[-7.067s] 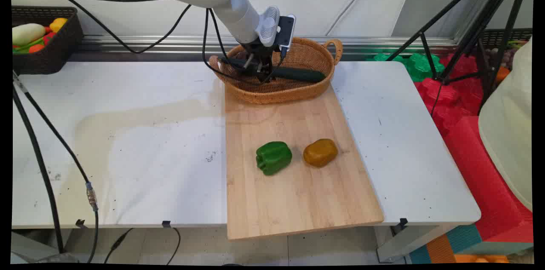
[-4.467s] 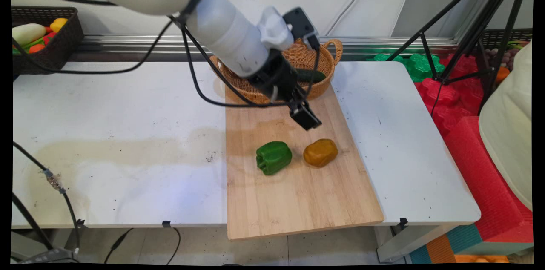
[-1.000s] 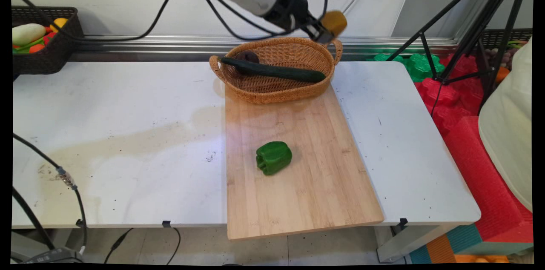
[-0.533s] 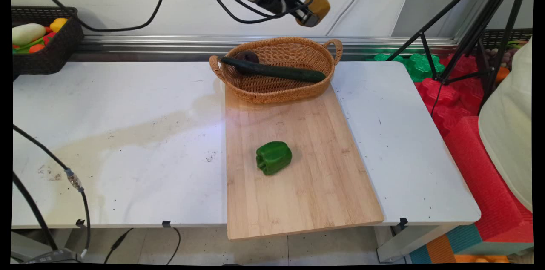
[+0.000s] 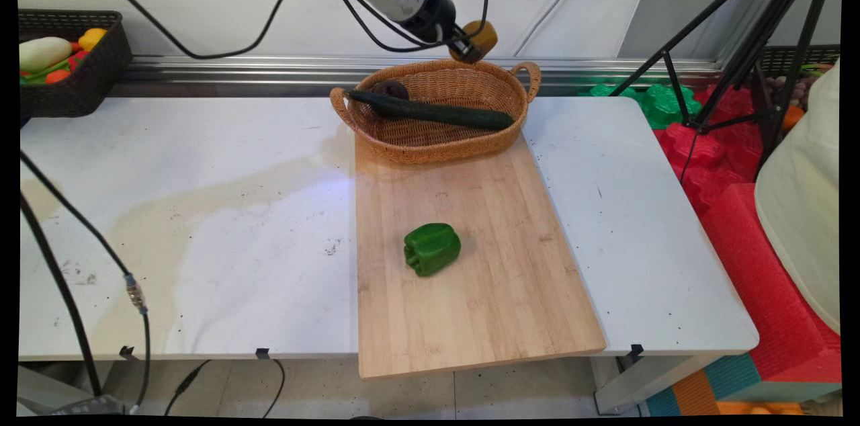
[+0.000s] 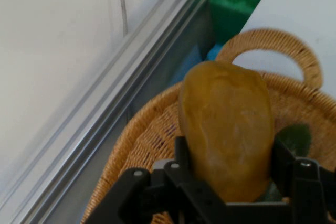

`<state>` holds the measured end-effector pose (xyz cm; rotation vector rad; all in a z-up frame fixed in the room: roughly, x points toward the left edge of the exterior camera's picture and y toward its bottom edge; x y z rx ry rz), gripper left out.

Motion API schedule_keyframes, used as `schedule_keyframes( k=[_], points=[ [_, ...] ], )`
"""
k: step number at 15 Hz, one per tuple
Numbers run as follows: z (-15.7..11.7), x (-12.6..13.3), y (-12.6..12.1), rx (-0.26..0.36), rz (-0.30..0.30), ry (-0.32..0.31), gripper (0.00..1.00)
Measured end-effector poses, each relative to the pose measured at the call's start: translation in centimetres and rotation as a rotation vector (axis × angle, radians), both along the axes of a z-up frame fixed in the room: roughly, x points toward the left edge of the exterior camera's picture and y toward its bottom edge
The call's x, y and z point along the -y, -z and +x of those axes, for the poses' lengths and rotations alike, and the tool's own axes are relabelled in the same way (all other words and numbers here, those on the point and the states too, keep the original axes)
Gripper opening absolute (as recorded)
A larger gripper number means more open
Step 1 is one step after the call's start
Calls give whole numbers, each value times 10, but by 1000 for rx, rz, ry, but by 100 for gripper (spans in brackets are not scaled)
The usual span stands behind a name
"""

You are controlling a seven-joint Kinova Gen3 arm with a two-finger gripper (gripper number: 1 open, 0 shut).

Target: Place the picked object in the vegetable basket

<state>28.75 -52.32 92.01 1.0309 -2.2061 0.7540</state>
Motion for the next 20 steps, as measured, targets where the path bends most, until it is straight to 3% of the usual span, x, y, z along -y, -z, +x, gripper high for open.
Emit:
schedule_keyframes(
  k=[8,16,17,20],
  points=[
    [5,45,49,63,71,-4,0],
    [6,71,79,80,110,14,0],
    [5,73,81,80,113,17,100],
    [5,76,83,74,113,22,100]
  ],
)
